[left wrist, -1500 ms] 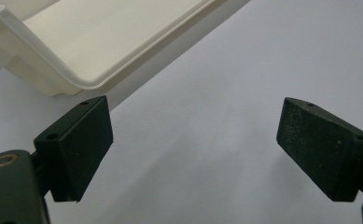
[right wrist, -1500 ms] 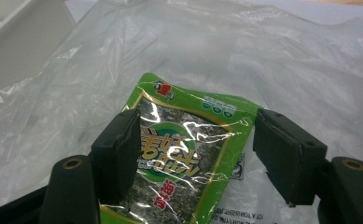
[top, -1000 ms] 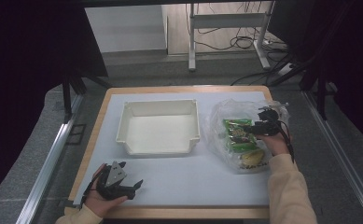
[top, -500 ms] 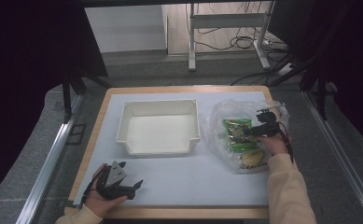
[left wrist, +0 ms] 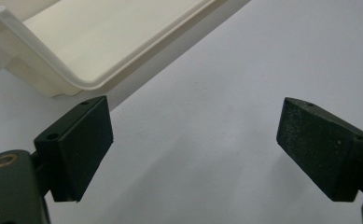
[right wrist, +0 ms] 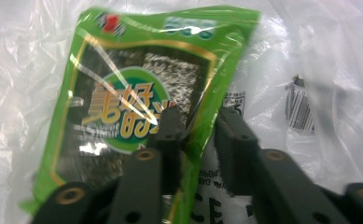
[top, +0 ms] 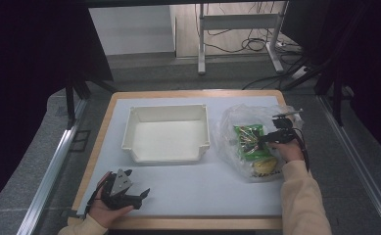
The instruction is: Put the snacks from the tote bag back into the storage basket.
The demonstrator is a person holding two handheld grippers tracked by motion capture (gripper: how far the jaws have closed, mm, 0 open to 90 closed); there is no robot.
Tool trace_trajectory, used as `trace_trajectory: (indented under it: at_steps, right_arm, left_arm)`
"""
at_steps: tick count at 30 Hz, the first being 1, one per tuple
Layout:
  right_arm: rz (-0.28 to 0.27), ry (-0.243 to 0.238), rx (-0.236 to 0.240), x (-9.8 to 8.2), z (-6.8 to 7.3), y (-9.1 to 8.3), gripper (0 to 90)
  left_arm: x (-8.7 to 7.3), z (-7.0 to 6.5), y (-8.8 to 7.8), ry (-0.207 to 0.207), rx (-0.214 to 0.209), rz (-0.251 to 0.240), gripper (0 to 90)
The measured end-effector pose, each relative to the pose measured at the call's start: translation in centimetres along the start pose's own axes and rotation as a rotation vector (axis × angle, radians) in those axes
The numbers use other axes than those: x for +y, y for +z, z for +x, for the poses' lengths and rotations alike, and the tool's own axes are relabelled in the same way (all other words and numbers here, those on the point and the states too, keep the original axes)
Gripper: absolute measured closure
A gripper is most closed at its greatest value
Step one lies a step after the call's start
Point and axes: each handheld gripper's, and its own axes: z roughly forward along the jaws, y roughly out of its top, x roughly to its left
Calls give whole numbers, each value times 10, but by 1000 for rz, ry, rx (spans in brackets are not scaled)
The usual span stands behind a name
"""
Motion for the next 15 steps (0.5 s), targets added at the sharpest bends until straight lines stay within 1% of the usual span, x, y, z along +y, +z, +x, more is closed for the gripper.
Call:
trace_trajectory:
  at_steps: [1,2,3,7,15]
  right_arm:
    - [0,0,0,0,0,0,743]
    - [-3,21,16,0,-3,0,800]
    - [-3,25,16,0,-3,0,814]
    - [-6,19,-1,1,-1,-1,869]
    - [-16,7,-4,1,1,-2,899]
  left_arm:
    - [0,0,0,0,0,0,109]
    - [0,0,0,-2,-1,0,109]
    - [0,0,0,-2,-1,-1,109]
    - [0,0,0,-2,-1,-2,109]
    - [0,2,-1,2,2,-5,109]
